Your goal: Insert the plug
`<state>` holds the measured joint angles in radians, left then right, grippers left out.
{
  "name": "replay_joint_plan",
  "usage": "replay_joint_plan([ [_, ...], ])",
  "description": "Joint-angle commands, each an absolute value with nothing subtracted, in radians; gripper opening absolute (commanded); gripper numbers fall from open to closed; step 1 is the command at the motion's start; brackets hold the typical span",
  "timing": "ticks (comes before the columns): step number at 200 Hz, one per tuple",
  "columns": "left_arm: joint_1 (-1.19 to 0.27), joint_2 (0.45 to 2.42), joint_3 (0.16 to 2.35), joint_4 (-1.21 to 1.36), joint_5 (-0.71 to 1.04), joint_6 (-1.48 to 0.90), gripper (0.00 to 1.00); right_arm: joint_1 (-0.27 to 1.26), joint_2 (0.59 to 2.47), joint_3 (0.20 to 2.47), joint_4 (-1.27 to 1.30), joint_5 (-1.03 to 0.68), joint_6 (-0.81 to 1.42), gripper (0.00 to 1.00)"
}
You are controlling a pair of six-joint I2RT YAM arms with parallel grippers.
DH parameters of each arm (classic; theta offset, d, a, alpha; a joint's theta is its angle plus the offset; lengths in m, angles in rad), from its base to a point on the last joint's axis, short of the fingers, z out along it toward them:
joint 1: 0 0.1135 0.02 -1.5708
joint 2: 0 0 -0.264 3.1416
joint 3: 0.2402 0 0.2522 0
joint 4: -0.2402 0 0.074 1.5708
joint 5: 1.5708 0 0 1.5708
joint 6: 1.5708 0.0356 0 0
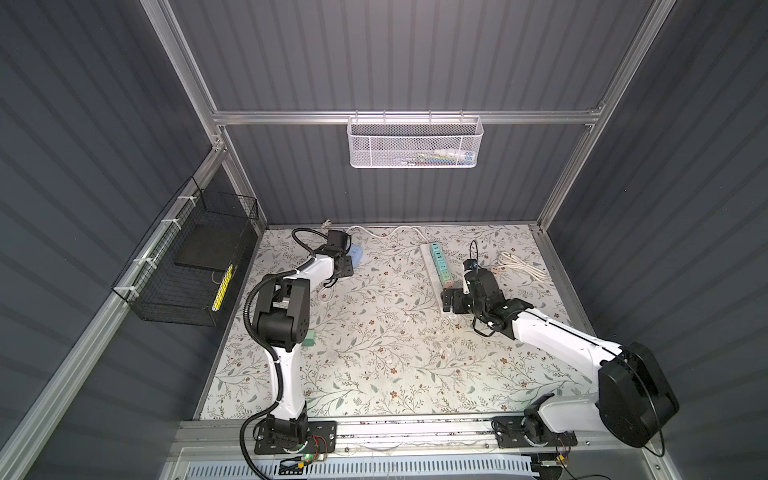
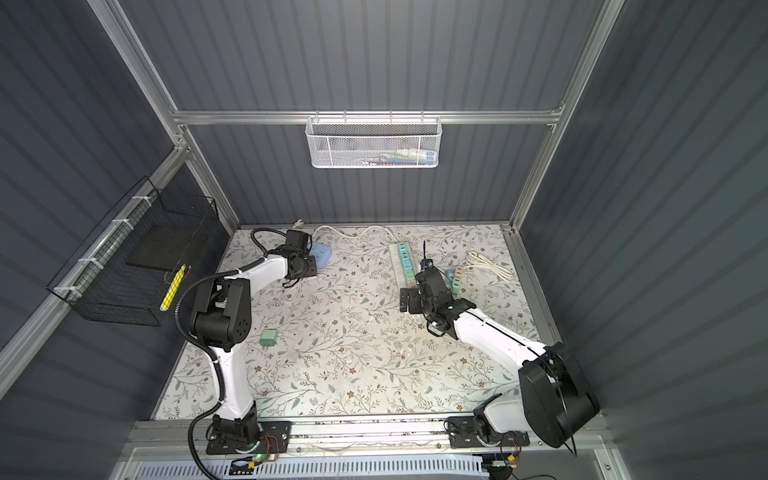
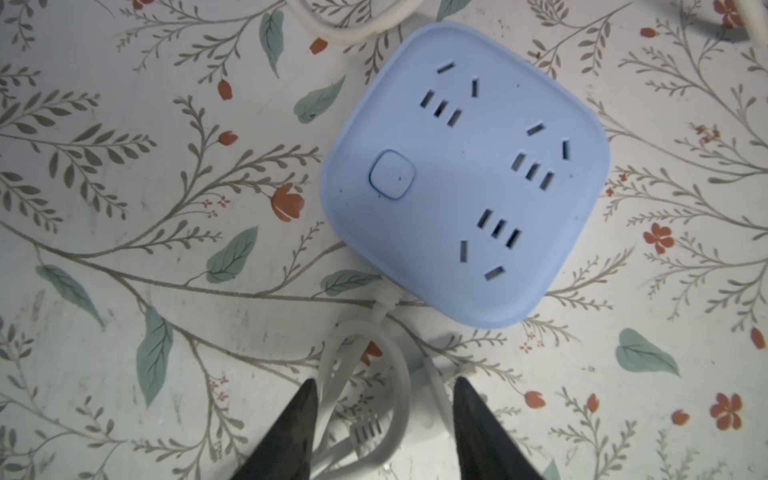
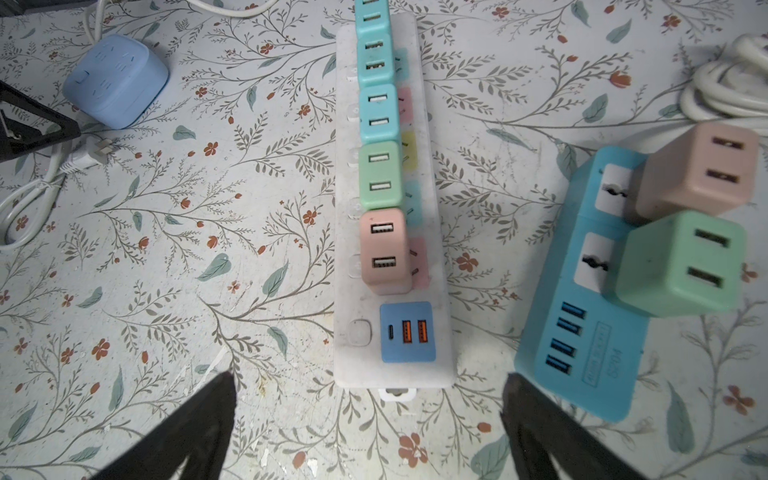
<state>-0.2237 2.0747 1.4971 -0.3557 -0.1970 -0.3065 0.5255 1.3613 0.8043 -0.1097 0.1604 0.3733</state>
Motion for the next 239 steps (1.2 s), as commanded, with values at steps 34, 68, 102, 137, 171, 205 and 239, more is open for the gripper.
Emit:
replay_joint_plan([
  [34, -0.178, 2.183, 1.612, -0.461, -0.155, -0.303, 0.36, 0.534, 1.366, 0.805, -0.104, 0.163, 0.377, 0.99],
  [68, -0.178, 2.159, 1.603, -0.475, -0.145, -0.277, 0.22, 0.535, 1.37, 0.808, -0.104, 0.161, 0.378, 0.99],
  [102, -0.179, 2.128, 1.557, -0.475, -0.081, -0.265, 0.09, 0.535, 1.37, 0.81, -0.106, 0.161, 0.378, 0.99],
  [137, -0.246, 2.098, 1.49, -0.472, -0.038, -0.275, 0.0, 0.535, 1.352, 0.805, -0.105, 0.165, 0.379, 0.99],
  [171, -0.387, 2.059, 1.422, -0.447, -0.052, -0.294, 0.0, 0.534, 1.346, 0.802, -0.104, 0.169, 0.379, 0.99],
  [205, -0.512, 1.999, 1.295, -0.408, -0.061, -0.311, 0.0, 0.535, 1.338, 0.801, -0.106, 0.177, 0.379, 0.99],
  [239, -0.655, 1.922, 1.209, -0.411, -0.082, -0.249, 0.0, 0.535, 1.332, 0.798, -0.106, 0.186, 0.379, 0.99],
])
